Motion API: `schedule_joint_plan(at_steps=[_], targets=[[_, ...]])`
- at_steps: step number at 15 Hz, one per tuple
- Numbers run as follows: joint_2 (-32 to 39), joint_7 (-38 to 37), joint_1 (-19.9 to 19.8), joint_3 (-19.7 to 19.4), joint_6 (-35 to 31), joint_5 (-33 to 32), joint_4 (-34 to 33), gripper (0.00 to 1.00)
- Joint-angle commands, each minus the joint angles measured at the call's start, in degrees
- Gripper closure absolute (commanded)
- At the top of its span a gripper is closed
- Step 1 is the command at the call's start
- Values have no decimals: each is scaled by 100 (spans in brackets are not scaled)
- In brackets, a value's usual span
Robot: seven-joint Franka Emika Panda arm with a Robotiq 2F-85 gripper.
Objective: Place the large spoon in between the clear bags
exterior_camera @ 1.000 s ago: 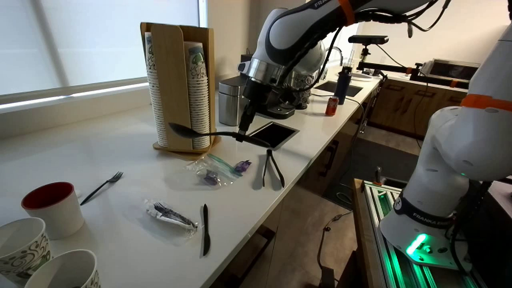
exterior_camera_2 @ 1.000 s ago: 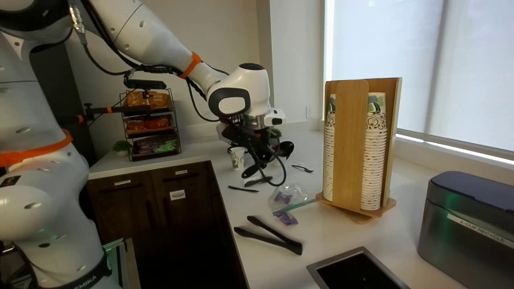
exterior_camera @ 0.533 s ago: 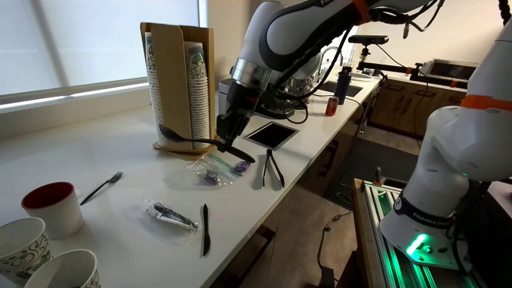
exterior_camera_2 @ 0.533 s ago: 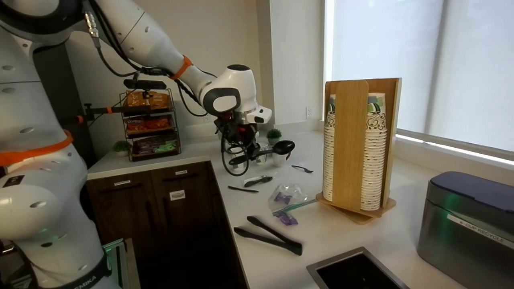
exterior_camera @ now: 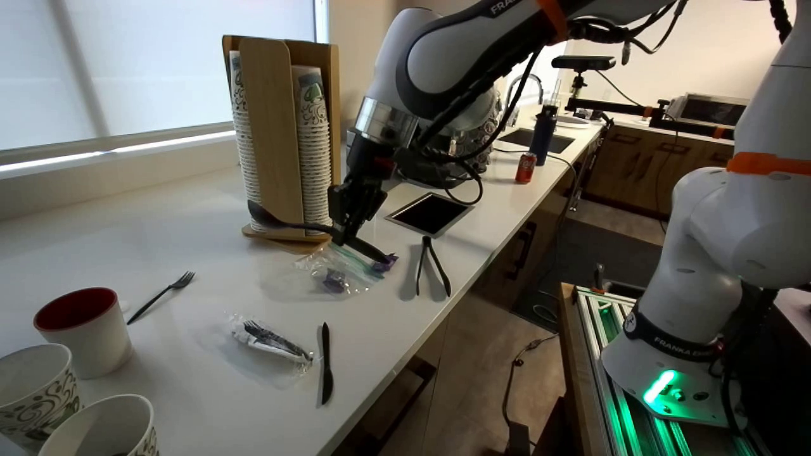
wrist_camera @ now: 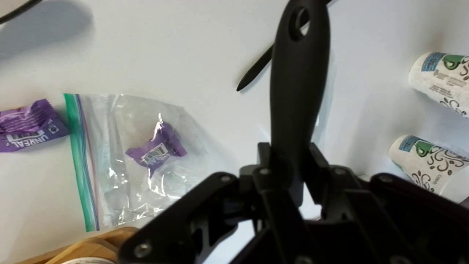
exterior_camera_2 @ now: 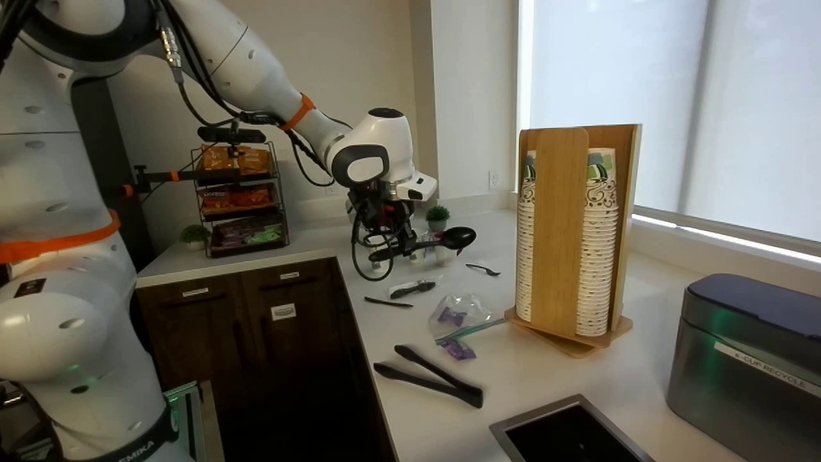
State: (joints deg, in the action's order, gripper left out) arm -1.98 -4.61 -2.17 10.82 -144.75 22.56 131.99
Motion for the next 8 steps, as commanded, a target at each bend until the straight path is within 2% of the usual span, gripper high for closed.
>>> schedule_joint_plan(at_steps=[1,3,4,8], targets=[[282,-378,170,-340,-428,-366,-57,94],[634,-713,191,-457,-993,-825,-130,94],[826,-930,209,-531,-1358,-1256,-135,94],[1500,-1685,528,-1012,-2017,-2616,-172,94]])
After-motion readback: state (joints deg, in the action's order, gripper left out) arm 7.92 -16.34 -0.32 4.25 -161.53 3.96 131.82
